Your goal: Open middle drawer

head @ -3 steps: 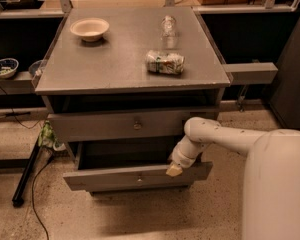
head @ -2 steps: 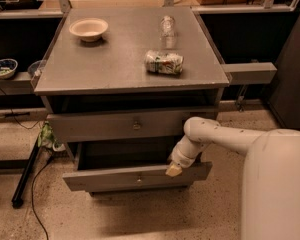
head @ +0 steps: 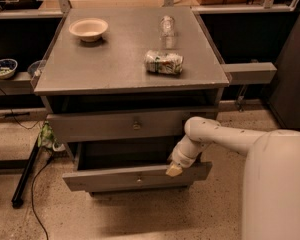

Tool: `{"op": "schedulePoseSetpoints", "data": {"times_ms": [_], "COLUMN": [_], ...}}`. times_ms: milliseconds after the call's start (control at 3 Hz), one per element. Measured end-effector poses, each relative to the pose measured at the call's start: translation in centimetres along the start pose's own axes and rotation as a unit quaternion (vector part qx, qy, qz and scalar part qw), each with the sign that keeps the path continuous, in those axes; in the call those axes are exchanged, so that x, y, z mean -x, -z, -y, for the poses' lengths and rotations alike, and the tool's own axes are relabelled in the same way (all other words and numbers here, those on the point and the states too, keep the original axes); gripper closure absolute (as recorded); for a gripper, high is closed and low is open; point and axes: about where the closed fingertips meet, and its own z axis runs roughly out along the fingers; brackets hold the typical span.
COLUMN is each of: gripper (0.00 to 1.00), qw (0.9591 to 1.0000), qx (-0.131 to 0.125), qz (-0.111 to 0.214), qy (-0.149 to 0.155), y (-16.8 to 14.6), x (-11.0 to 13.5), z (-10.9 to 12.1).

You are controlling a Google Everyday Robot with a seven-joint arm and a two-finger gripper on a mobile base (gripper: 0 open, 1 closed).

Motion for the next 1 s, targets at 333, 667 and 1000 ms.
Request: {"op": "schedulePoseSetpoints", "data": {"times_ms": [333, 667, 1000], "gripper": [1.00, 1.00, 1.00], "qw": [1.0000, 1.0000, 1.0000], "qx": [0.000, 0.001, 0.001], "qz": [0.000, -0.001, -0.001], "qy": [0.000, 0.000, 0.000], "y": [-0.01, 0.03, 0.03], "x": [-0.01, -0.05, -0.04], "z": [-0.01, 0.05, 0.07]}}
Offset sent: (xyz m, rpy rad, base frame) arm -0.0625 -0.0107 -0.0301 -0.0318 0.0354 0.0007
